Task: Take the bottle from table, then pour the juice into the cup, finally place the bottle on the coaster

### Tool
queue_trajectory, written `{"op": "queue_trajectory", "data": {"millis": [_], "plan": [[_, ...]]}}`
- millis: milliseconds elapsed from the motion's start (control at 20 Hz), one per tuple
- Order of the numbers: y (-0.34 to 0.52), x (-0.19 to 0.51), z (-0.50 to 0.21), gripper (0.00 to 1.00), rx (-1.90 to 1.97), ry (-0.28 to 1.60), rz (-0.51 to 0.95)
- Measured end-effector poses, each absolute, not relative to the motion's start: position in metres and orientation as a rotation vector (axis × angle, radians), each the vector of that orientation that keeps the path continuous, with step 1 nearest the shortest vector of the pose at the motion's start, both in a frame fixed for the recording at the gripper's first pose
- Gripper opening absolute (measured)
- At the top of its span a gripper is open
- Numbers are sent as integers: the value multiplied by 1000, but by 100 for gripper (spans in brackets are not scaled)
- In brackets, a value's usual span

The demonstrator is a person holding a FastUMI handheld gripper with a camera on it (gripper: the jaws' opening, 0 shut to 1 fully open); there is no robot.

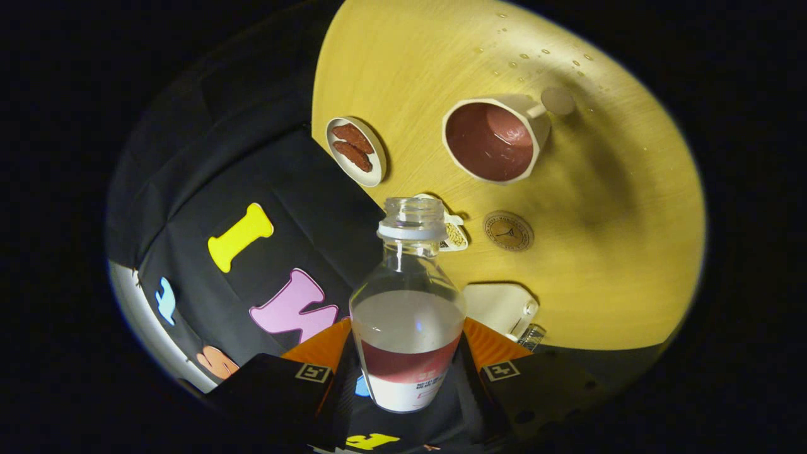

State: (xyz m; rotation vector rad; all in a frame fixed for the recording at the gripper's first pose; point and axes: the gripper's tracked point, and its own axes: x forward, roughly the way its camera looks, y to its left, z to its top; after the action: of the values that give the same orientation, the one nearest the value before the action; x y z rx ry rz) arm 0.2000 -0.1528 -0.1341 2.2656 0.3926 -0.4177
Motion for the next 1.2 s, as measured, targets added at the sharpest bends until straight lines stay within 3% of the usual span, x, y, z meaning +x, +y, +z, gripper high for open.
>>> {"op": "queue_trajectory", "data": {"millis": [200, 700, 1200], "plan": [[-126, 181, -140, 72, 1895, 414, -325], [-48, 103, -169, 72, 730, 523, 63], [-18, 151, -170, 72, 181, 289, 87]]}}
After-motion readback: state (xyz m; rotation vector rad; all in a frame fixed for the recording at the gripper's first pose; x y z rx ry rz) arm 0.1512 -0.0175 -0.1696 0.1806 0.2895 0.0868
